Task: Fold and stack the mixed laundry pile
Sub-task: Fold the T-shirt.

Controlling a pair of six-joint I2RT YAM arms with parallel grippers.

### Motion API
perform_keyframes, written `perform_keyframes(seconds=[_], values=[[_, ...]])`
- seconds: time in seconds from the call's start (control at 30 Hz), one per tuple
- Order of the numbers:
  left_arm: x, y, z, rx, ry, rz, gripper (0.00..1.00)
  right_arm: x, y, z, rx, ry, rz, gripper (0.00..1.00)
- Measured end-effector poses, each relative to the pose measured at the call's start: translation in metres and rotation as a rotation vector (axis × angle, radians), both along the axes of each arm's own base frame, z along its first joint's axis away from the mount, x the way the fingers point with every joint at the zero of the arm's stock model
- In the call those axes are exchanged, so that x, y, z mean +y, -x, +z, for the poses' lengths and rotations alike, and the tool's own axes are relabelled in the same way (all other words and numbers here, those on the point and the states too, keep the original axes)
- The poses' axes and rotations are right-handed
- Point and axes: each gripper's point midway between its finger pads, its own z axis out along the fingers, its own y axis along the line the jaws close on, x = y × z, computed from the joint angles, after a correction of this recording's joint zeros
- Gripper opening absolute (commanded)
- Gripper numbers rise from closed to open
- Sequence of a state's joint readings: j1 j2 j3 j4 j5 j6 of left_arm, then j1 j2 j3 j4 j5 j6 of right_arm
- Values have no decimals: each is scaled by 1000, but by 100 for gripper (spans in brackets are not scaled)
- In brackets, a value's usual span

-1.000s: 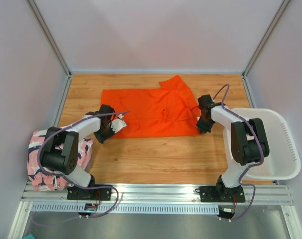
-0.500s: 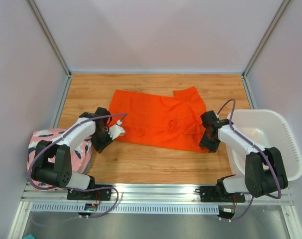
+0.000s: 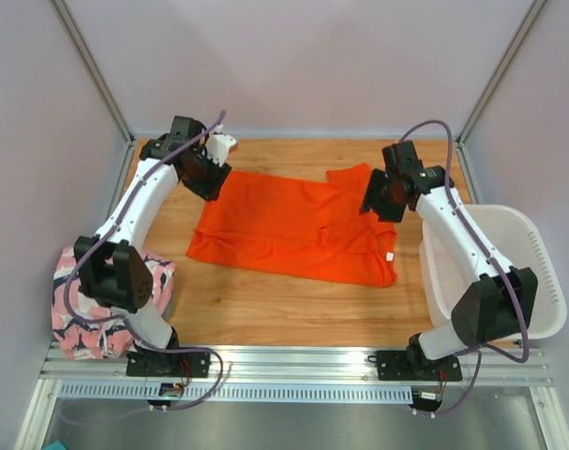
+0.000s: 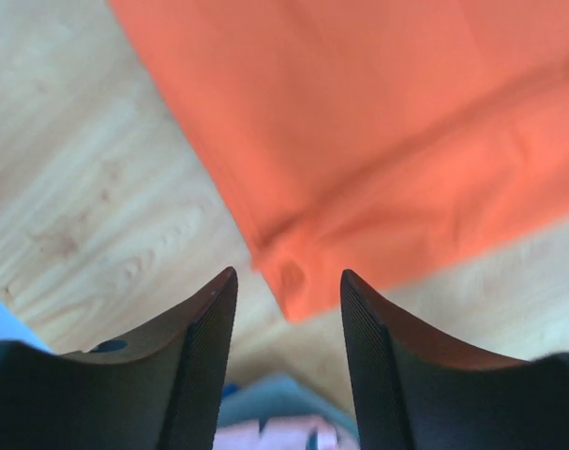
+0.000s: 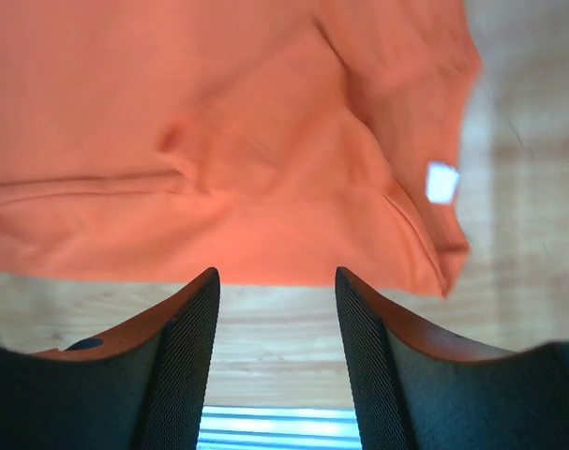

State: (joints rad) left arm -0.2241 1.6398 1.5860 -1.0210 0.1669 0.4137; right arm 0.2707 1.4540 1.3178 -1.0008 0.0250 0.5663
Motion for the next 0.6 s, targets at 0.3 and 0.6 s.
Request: perform_keyframes(seconds=[0.3,0.6], values=[[28,-157,-13,-92,179,431,62,7,-182,27,-216,-15,9,52],[38,-210,-111,9,225,578,79,-73,-273,-119,-48,103,-158,56]])
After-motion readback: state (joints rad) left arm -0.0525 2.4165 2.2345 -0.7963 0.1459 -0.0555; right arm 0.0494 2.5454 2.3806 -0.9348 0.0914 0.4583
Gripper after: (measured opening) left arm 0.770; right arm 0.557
